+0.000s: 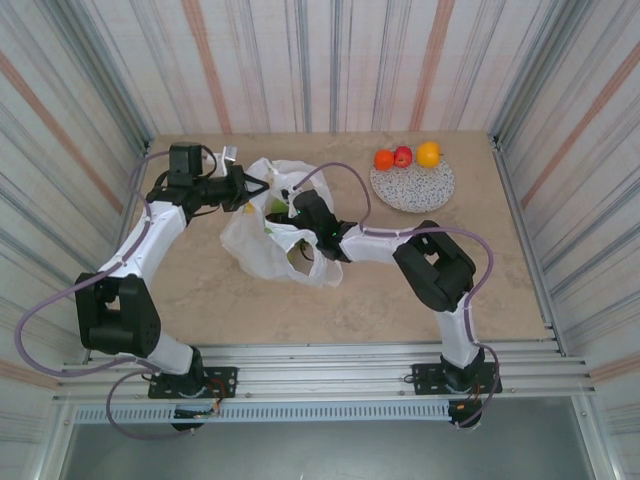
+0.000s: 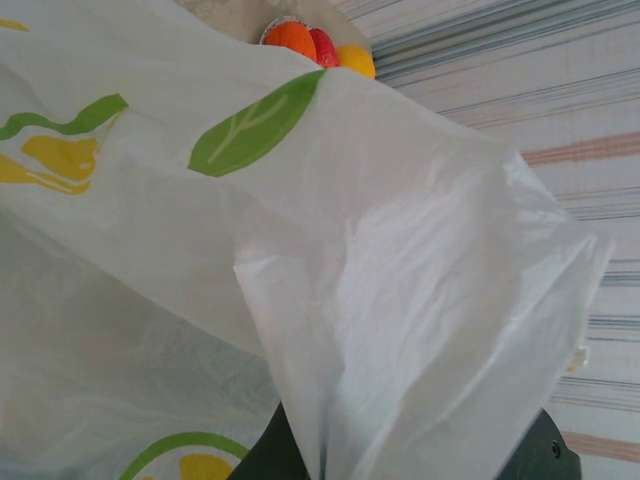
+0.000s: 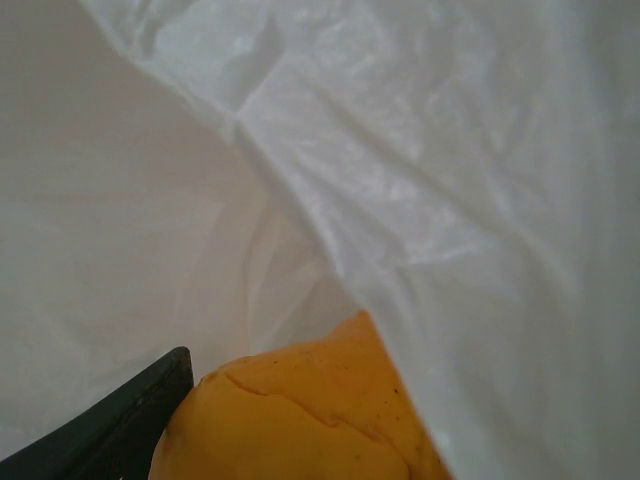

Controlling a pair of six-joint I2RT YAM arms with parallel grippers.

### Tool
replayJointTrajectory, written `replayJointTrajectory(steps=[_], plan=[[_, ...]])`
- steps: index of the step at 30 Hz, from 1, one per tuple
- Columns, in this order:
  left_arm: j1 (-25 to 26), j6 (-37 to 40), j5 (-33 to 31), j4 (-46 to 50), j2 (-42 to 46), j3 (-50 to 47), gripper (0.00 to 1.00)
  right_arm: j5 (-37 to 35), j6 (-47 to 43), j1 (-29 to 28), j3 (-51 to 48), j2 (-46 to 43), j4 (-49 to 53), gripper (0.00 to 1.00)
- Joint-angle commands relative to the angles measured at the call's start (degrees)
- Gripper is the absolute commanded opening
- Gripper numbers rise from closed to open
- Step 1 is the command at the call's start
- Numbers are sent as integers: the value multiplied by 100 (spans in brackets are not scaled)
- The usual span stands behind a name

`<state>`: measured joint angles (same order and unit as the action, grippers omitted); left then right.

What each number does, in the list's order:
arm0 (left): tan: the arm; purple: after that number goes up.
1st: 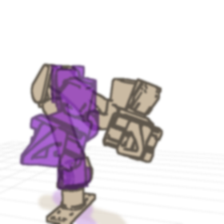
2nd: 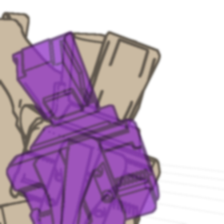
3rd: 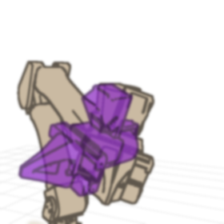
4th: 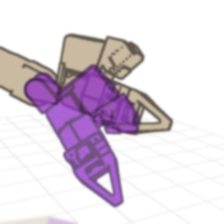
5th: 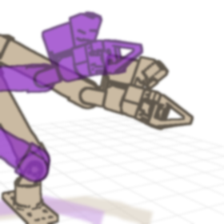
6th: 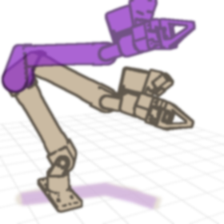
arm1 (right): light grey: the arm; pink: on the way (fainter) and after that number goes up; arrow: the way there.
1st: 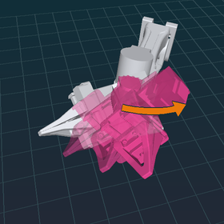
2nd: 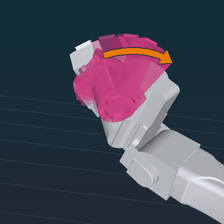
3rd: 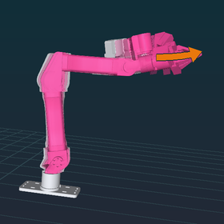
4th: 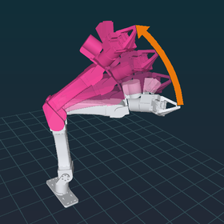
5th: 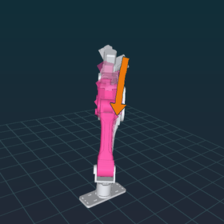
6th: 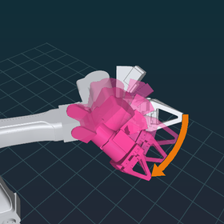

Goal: Place the fruits into the plastic bag

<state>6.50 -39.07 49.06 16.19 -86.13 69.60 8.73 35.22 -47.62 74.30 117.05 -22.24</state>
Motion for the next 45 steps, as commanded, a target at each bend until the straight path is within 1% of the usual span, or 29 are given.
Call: replayJointTrajectory(steps=[1,5,11,16,20,26,29,34,38,42,45], plan=[[35,-36,111,-29,105,27,0,512,204,-9,315,194,105,72],[27,-17,86,12,70,38,0,627,45,20,274,53,255,84],[18,-13,61,41,53,27,0,755,-102,94,62,-243,307,91],[9,-13,59,60,17,27,0,930,-122,180,-139,-399,192,94],[-31,-21,36,70,17,23,0,1067,-174,283,-286,-577,241,93],[-50,-13,25,100,-37,18,0,1068,-554,395,-615,-1023,610,84],[-59,39,-44,148,-34,27,0,1109,-745,461,-812,-1281,799,83],[-79,61,-81,183,-44,27,0,1647,-1059,661,-1059,-1654,1114,77],[-113,58,-107,191,-78,18,0,2087,-1543,780,-1125,-1926,1558,74],[-136,56,-106,191,-91,9,0,2085,-1996,828,-1241,-2262,2020,73],[-141,59,-147,190,-63,5,0,2015,-2123,908,-1423,-2596,2152,73]])
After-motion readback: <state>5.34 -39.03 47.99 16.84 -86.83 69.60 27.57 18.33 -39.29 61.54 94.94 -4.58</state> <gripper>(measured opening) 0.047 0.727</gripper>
